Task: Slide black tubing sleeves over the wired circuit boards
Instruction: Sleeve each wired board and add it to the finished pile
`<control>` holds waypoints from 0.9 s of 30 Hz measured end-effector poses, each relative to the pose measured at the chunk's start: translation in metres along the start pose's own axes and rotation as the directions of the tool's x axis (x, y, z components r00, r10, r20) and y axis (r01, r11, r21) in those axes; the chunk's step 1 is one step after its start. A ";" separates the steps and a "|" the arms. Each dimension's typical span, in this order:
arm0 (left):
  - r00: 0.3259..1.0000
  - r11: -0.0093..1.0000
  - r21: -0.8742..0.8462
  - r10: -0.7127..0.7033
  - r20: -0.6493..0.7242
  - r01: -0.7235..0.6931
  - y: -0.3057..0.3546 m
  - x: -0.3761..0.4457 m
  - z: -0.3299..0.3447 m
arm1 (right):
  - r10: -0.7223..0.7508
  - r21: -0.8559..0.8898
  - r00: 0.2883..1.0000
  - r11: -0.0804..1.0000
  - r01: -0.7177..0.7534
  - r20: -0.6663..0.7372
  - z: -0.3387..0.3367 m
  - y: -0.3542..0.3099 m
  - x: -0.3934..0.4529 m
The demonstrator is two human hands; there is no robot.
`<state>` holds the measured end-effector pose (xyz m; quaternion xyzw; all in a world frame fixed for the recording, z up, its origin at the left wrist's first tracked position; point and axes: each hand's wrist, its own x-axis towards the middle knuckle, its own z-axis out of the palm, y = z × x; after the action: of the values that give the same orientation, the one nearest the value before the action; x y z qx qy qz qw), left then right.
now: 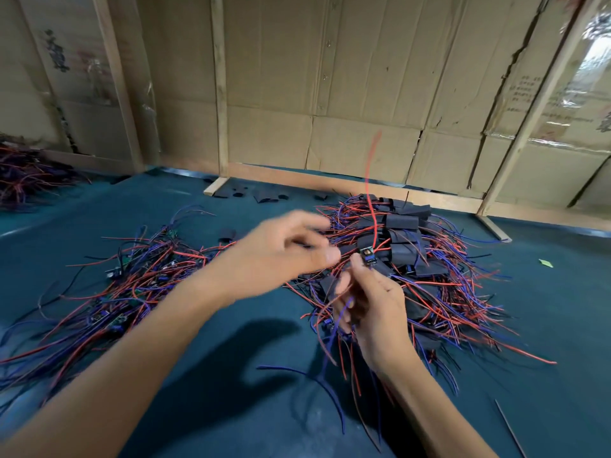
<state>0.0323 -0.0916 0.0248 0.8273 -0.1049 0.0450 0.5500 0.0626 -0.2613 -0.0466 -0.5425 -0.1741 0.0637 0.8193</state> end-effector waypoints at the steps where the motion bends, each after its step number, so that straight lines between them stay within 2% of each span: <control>1: 0.999 0.998 0.053 -0.018 0.051 0.016 -0.008 0.001 0.006 | 0.024 0.047 0.999 0.999 -0.025 0.027 -0.002 -0.001 0.001; 3: 1.000 0.997 0.076 -0.025 -0.007 0.025 -0.023 0.008 0.013 | 0.058 0.129 0.993 0.989 -0.072 0.105 -0.004 -0.001 0.004; 5: 0.978 0.974 0.220 -0.007 -0.206 0.053 -0.042 0.022 0.008 | 0.092 0.183 0.985 0.976 -0.119 0.146 -0.005 -0.001 0.006; 7: 0.935 0.853 0.494 0.022 -0.353 0.166 -0.063 0.038 -0.006 | 0.122 0.171 0.986 0.975 -0.141 0.116 -0.005 0.001 0.009; 8: 0.928 0.775 0.588 0.004 -0.373 0.233 -0.074 0.044 -0.014 | 0.131 0.168 0.986 0.975 -0.147 0.100 -0.005 0.001 0.010; 11: 0.949 0.606 0.737 -0.114 -0.293 0.300 -0.105 0.059 -0.032 | 0.139 0.186 0.987 0.971 -0.152 0.080 -0.005 0.004 0.012; 14: 0.958 0.526 0.804 -0.218 -0.189 0.278 -0.126 0.072 -0.041 | 0.115 0.145 0.990 0.981 -0.126 0.083 -0.008 0.007 0.012; 17: 0.948 0.445 0.851 -0.270 -0.171 0.280 -0.132 0.086 -0.049 | 0.108 0.128 0.987 0.984 -0.123 0.115 -0.007 0.005 0.010; 23: 0.932 0.494 0.810 -0.319 -0.170 0.317 -0.125 0.098 -0.054 | 0.111 0.135 0.992 0.984 -0.117 0.052 -0.006 0.005 0.009; 25: 0.939 0.536 0.775 -0.261 -0.225 0.334 -0.126 0.103 -0.050 | 0.091 0.133 0.995 0.987 -0.095 0.034 -0.006 0.006 0.008; 27: 0.931 0.625 0.696 -0.166 -0.324 0.354 -0.123 0.109 -0.046 | 0.084 0.117 0.996 0.989 -0.087 0.027 -0.005 0.005 0.008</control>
<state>0.1676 -0.0170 -0.0472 0.9741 0.1081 0.0982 0.1727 0.0723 -0.2611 -0.0509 -0.4994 -0.1554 0.1148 0.8445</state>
